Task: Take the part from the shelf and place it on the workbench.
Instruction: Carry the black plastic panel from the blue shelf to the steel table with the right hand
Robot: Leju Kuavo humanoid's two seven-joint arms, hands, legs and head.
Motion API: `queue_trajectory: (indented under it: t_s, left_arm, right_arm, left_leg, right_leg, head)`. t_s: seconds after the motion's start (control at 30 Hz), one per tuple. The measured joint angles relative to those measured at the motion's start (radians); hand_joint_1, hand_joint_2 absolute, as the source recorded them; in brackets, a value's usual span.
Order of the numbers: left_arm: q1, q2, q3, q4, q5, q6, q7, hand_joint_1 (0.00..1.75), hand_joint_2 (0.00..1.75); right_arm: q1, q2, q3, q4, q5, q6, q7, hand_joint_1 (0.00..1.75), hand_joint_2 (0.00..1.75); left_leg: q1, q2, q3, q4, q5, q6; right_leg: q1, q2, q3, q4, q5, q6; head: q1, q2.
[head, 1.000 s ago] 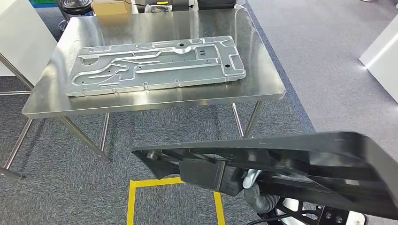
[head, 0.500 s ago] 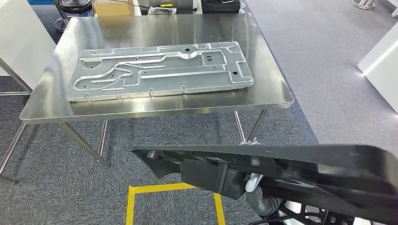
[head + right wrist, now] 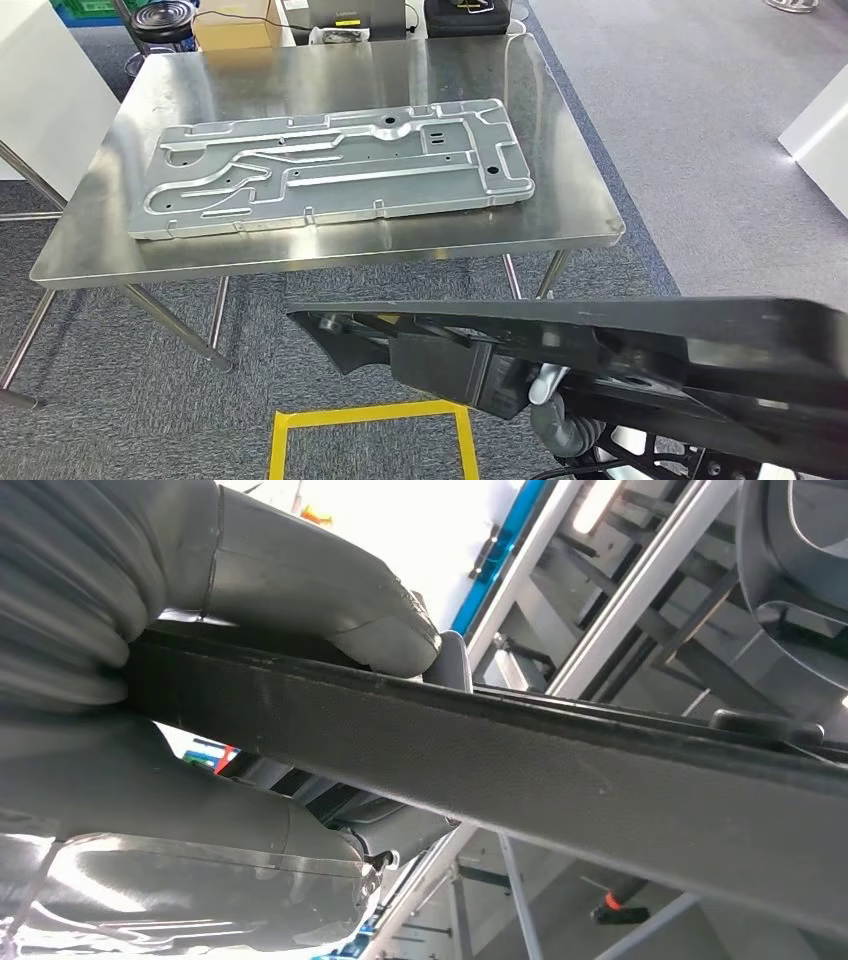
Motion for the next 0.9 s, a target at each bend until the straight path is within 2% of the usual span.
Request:
queue_trajectory:
  t_s: [0.03, 0.07, 0.1, 0.17, 0.2, 0.23, 0.37, 0.4, 0.43, 0.5, 0.53, 0.57, 0.6, 0.67, 0.7, 0.73, 0.8, 0.87, 0.9]
  left_arm:
    - [0.002, 0.0, 0.0, 0.0, 0.0, 0.0, 0.0, 0.0, 0.0]
    - [0.003, 0.0, 0.0, 0.0, 0.0, 0.0, 0.0, 0.0, 0.0]
    - [0.003, 0.0, 0.0, 0.0, 0.0, 0.0, 0.0, 0.0, 0.0]
    - [0.003, 0.001, 0.0, 0.0, 0.0, 0.0, 0.0, 0.0, 0.0]
    - [0.002, 0.001, 0.0, 0.0, 0.001, 0.001, 0.001, 0.0, 0.0]
    - [0.001, 0.001, 0.0, 0.0, 0.002, 0.002, 0.001, 0.0, 0.0]
    - [0.001, -0.001, 0.0, 0.0, 0.007, 0.005, 0.004, 0.0, 0.0]
    - [0.0, -0.002, 0.0, 0.0, 0.008, 0.005, 0.004, 0.0, 0.0]
    - [0.0, -0.002, 0.001, 0.0, 0.01, 0.006, 0.004, 0.0, 0.0]
    - [-0.001, -0.003, 0.001, 0.0, 0.012, 0.006, 0.005, 0.0, 0.0]
    - [-0.001, -0.003, 0.002, 0.0, 0.012, 0.007, 0.006, 0.0, 0.0]
    - [0.0, -0.004, 0.002, 0.0, 0.013, 0.008, 0.006, 0.0, 0.0]
    - [0.001, -0.004, 0.002, 0.0, 0.014, 0.009, 0.007, 0.0, 0.0]
    - [0.002, -0.007, 0.003, 0.0, 0.016, 0.01, 0.007, 0.0, 0.0]
    - [0.001, -0.008, 0.003, 0.0, 0.017, 0.011, 0.007, 0.0, 0.0]
    - [0.001, -0.009, 0.003, 0.0, 0.019, 0.011, 0.007, 0.0, 0.0]
    - [0.0, -0.01, 0.004, 0.0, 0.022, 0.013, 0.007, 0.0, 0.0]
    - [-0.001, -0.009, 0.004, 0.0, 0.023, 0.014, 0.006, 0.0, 0.0]
    - [-0.002, -0.009, 0.004, 0.0, 0.024, 0.014, 0.006, 0.0, 0.0]
  right_arm:
    - [0.002, 0.0, -0.001, 0.001, 0.001, 0.0, 0.0, 1.75, 1.75]
    - [0.003, 0.0, -0.002, 0.003, 0.001, -0.001, 0.0, 1.75, 1.75]
    - [0.003, 0.0, -0.002, 0.004, 0.001, -0.002, 0.0, 1.75, 1.75]
    - [0.004, 0.002, -0.002, 0.007, 0.001, -0.004, 0.0, 1.75, 1.75]
    - [0.005, 0.003, -0.003, 0.007, 0.001, -0.005, 0.0, 1.75, 1.75]
    - [0.008, 0.004, -0.003, 0.008, 0.002, -0.005, 0.0, 1.75, 1.75]
    - [0.023, 0.007, -0.003, 0.007, 0.005, -0.002, 0.0, 1.75, 1.75]
    - [0.023, 0.008, -0.003, 0.007, 0.005, 0.0, 0.0, 1.75, 1.75]
    - [0.023, 0.008, -0.003, 0.008, 0.004, 0.003, 0.0, 1.75, 1.75]
    - [0.025, 0.009, -0.003, 0.013, 0.004, 0.01, 0.0, 1.75, 1.75]
    - [0.027, 0.01, -0.003, 0.017, 0.003, 0.013, 0.0, 1.75, 1.75]
    - [0.028, 0.01, -0.003, 0.021, 0.003, 0.016, 0.0, 1.75, 1.75]
    - [0.028, 0.011, -0.003, 0.024, 0.003, 0.018, 0.0, 1.75, 1.75]
    - [0.028, 0.013, -0.005, 0.027, 0.004, 0.026, 0.0, 1.75, 1.75]
    - [0.028, 0.015, -0.005, 0.027, 0.004, 0.03, 0.0, 1.75, 1.75]
    - [0.029, 0.018, -0.006, 0.027, 0.004, 0.033, 0.0, 1.75, 1.75]
    - [0.03, 0.022, -0.008, 0.027, 0.004, 0.036, 0.0, 1.75, 1.75]
    - [0.032, 0.027, -0.009, 0.027, 0.004, 0.039, 0.0, 1.75, 1.75]
    - [0.032, 0.029, -0.009, 0.027, 0.003, 0.04, 0.0, 1.75, 1.75]
  left_leg:
    - [0.001, 0.0, -0.033, 0.044, -0.004, -0.003]
    - [0.001, 0.0, -0.049, 0.05, 0.014, -0.004]
    - [0.001, 0.0, -0.043, 0.015, 0.052, -0.004]
    - [0.001, 0.001, 0.005, -0.12, 0.142, -0.001]
    - [-0.001, 0.002, 0.028, -0.176, 0.166, 0.003]
    - [-0.002, 0.002, 0.041, -0.207, 0.174, 0.008]
    - [-0.003, 0.0, 0.052, -0.227, 0.163, 0.031]
    - [-0.001, 0.0, 0.057, -0.231, 0.161, 0.037]
    - [0.001, 0.0, 0.063, -0.234, 0.159, 0.042]
    - [0.0, 0.001, 0.07, -0.235, 0.151, 0.047]
    - [-0.001, 0.001, 0.075, -0.235, 0.146, 0.048]
    - [-0.001, 0.0, 0.081, -0.235, 0.141, 0.048]
    - [-0.001, -0.001, 0.089, -0.235, 0.136, 0.047]
    - [-0.002, -0.002, 0.106, -0.236, 0.125, 0.043]
    - [-0.004, -0.003, 0.112, -0.236, 0.118, 0.039]
    - [-0.005, -0.003, 0.116, -0.236, 0.113, 0.034]
    - [-0.005, -0.003, 0.121, -0.24, 0.104, 0.023]
    - [-0.004, -0.001, 0.127, -0.235, 0.096, 0.012]
    - [-0.004, 0.0, 0.12, -0.213, 0.084, 0.007]
  right_leg:
    - [0.0, 0.0, 0.006, 0.0, -0.006, 0.0]
    - [0.0, 0.001, 0.013, 0.001, -0.012, 0.0]
    - [0.0, 0.002, 0.022, 0.002, -0.019, 0.001]
    - [0.001, 0.003, 0.042, 0.005, -0.037, 0.007]
    - [0.002, 0.004, 0.048, 0.007, -0.045, 0.012]
    - [0.003, 0.004, 0.051, 0.009, -0.05, 0.017]
    - [0.003, 0.004, 0.051, 0.016, -0.066, 0.038]
    - [0.002, 0.003, 0.038, 0.045, -0.081, 0.044]
    - [0.0, 0.003, 0.012, 0.095, -0.103, 0.048]
    - [-0.003, 0.003, -0.072, 0.233, -0.152, 0.054]
    - [-0.004, 0.002, -0.109, 0.283, -0.159, 0.056]
    - [-0.004, 0.002, -0.129, 0.299, -0.145, 0.056]
    - [-0.005, 0.002, -0.13, 0.277, -0.111, 0.054]
    - [-0.002, 0.002, -0.087, 0.148, -0.021, 0.043]
    - [0.001, 0.001, -0.062, 0.087, 0.007, 0.037]
    - [0.004, 0.0, -0.045, 0.046, 0.02, 0.032]
    - [0.01, 0.001, -0.035, 0.024, 0.014, 0.024]
    - [0.004, 0.004, -0.024, 0.013, 0.014, 0.015]
    - [0.001, 0.004, -0.016, 0.005, 0.014, 0.011]
  head:
    - [0.0, 0.0]
    - [0.0, 0.0]
    - [0.0, 0.0]
    - [0.0, 0.0]
    - [0.0, 0.0]
    - [0.0, 0.0]
    - [0.0, 0.0]
    - [0.0, 0.0]
    - [0.0, 0.0]
    - [0.0, 0.0]
    - [0.0, 0.0]
    - [0.0, 0.0]
    - [0.0, 0.0]
    - [0.0, 0.0]
    - [0.0, 0.0]
    - [0.0, 0.0]
    - [0.0, 0.0]
    - [0.0, 0.0]
    - [0.0, 0.0]
